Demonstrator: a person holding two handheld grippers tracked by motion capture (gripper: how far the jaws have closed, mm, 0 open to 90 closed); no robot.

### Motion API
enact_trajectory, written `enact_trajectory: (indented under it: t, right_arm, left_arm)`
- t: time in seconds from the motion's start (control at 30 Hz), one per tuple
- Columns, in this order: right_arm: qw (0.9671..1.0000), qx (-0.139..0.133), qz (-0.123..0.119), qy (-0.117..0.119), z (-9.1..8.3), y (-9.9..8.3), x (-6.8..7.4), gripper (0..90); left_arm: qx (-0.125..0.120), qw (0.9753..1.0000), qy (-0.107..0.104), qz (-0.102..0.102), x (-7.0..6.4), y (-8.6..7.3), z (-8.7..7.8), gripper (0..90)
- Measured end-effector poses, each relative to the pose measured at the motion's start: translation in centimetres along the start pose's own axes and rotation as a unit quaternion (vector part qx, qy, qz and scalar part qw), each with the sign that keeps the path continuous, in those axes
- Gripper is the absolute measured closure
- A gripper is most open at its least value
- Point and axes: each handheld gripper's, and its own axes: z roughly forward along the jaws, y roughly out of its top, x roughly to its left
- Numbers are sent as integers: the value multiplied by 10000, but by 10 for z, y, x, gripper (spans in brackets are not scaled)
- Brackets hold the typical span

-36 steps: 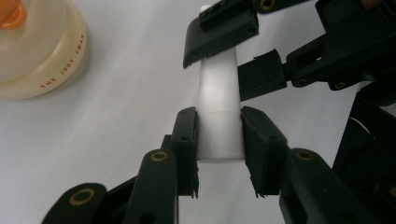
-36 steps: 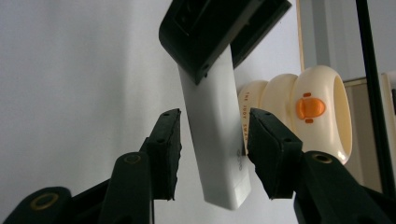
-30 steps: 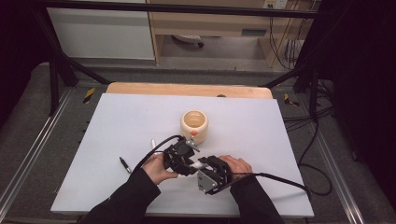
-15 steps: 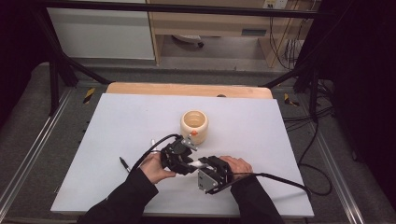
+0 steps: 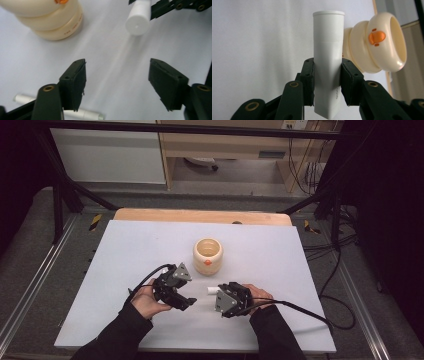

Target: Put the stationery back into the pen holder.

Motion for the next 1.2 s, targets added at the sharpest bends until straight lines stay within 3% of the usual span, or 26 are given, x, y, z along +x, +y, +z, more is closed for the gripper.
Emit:
enact_trajectory:
  t: [0.23,0.3,0.33,0.4,0.5,0.6,0.83,0.9,1.2]
  right_arm:
    - [9986,-69,508,90,-2,-5,-4,666]
    - [9976,-107,676,98,-2,-7,-5,666]
    - [9959,-177,874,126,-3,-9,-7,666]
    - [9950,-208,964,153,-3,-11,-8,666]
    - [9901,-282,1353,249,-4,-16,-12,665]
    - [9879,-300,1494,285,-5,-17,-14,665]
    - [9766,-433,2079,330,-8,-19,-22,665]
    - [9756,-446,2129,308,-8,-19,-23,665]
    - [9612,-559,2695,195,-11,-20,-33,665]
  left_arm:
    - [-95,9992,286,-273,7,-20,-1,172]
    - [-124,9987,337,-350,9,-25,-1,148]
    - [-141,9984,356,-412,10,-28,-1,128]
    - [-182,9978,417,-481,12,-34,-2,118]
    - [-285,9965,500,-607,15,-44,-6,98]
    - [-414,9945,592,-756,20,-56,-10,98]
    - [-678,9880,836,-1111,32,-87,-22,99]
    - [-716,9865,888,-1176,35,-96,-25,99]
    - [-889,9798,1042,-1460,44,-132,-37,99]
